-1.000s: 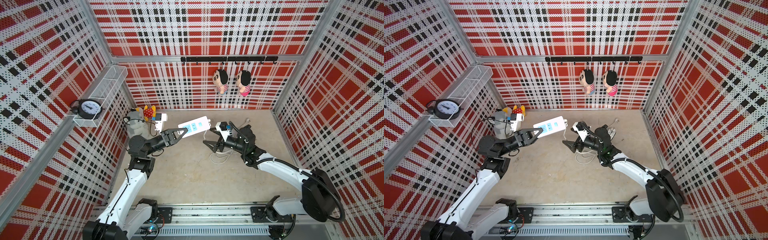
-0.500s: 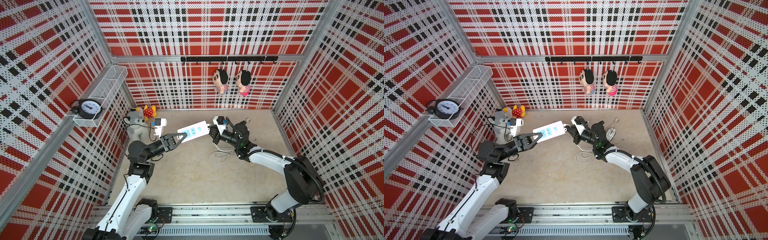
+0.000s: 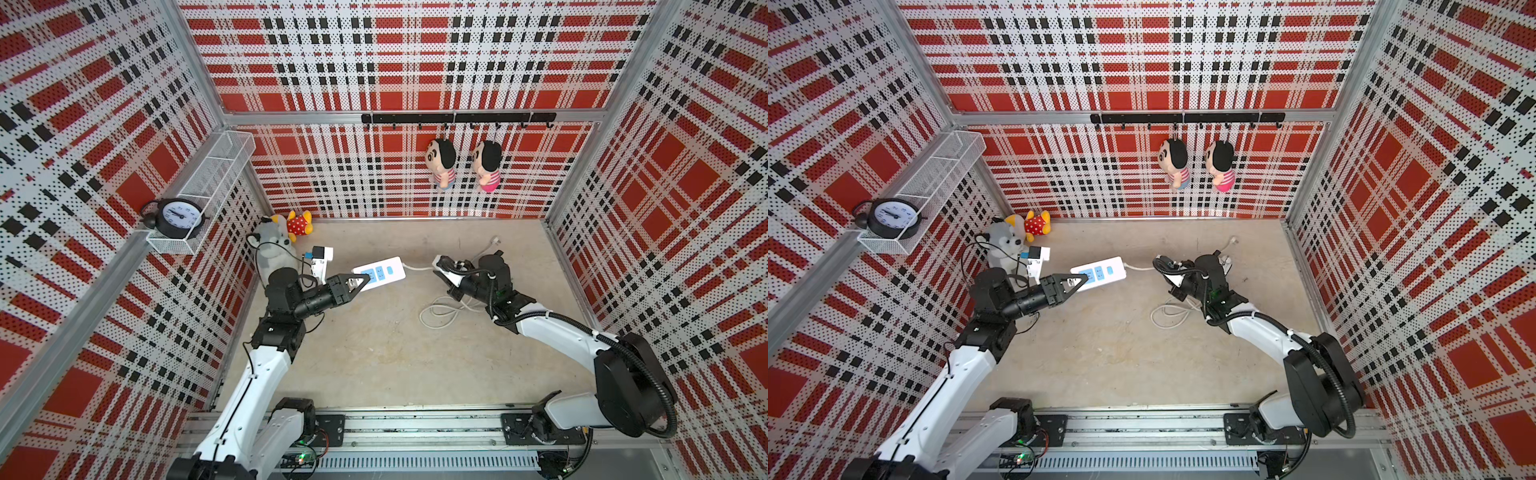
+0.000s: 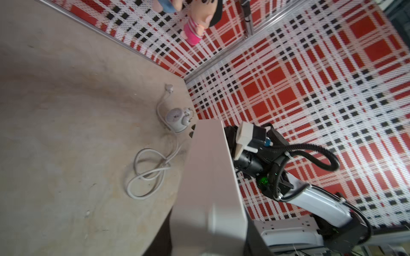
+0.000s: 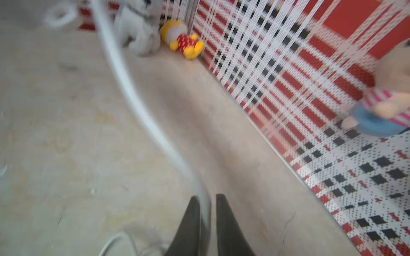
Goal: Unwrap the cord wrapped around the power strip
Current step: Unwrap the power cord from the power strip, then place the power strip at the center of the board.
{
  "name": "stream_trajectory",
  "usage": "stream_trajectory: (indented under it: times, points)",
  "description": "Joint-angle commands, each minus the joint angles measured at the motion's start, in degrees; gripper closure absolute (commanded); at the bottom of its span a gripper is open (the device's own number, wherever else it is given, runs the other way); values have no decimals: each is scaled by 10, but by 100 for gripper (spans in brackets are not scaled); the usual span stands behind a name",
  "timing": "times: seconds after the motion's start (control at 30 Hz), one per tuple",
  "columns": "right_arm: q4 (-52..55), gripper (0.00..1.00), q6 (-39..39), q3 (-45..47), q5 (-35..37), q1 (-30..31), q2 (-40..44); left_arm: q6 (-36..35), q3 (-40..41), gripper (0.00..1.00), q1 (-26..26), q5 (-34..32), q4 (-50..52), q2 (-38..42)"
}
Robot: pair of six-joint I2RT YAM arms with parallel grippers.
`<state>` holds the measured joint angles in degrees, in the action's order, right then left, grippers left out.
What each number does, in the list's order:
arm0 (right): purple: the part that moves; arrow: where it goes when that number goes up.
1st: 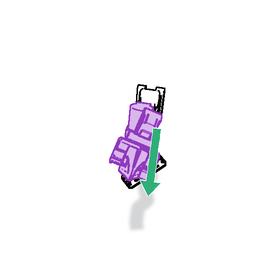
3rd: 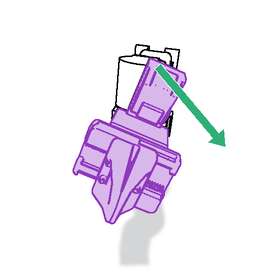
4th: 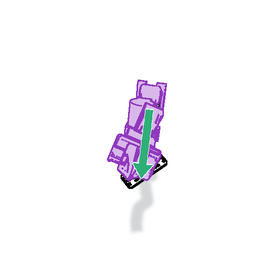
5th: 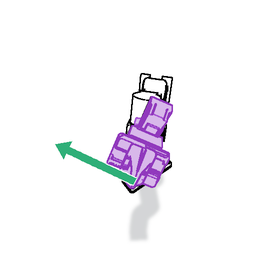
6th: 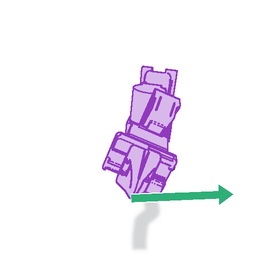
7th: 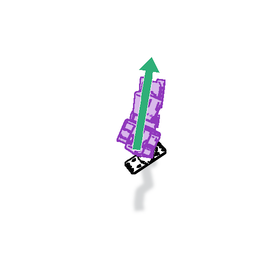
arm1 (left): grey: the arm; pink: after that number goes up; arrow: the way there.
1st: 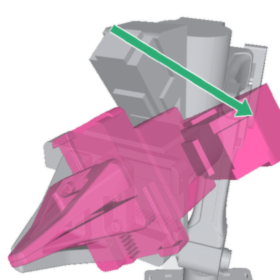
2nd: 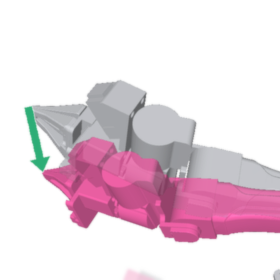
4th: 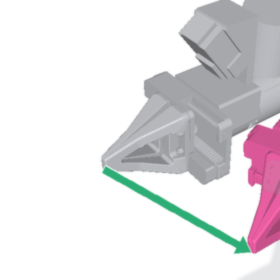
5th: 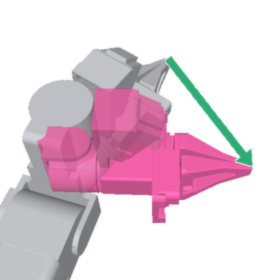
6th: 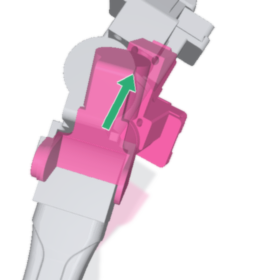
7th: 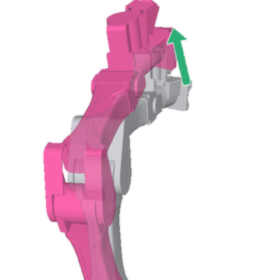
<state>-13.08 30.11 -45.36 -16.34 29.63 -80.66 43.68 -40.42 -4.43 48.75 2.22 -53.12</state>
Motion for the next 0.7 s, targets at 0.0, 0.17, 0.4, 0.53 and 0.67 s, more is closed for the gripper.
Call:
stream_trajectory:
  times: [0.0, 0.17, 0.4, 0.53, 0.67]
  points:
    - [88, 44, 119, 13, -10, 18, 25, -112, -33, 100, 6, -65, 119, -11]
    - [135, 20, 92, -10, -93, 31, 106, -149, -64, 100, 6, -77, 168, -12]
    - [14, 0, 22, -4, -209, 103, 96, -160, -62, 100, -15, -56, 170, -20]
    - [-60, 0, 49, -47, -178, 141, -8, -148, -65, 100, -39, -37, 153, -19]
    - [-84, 0, 54, -74, -179, 148, -57, -148, -70, 100, -54, -33, 154, -15]
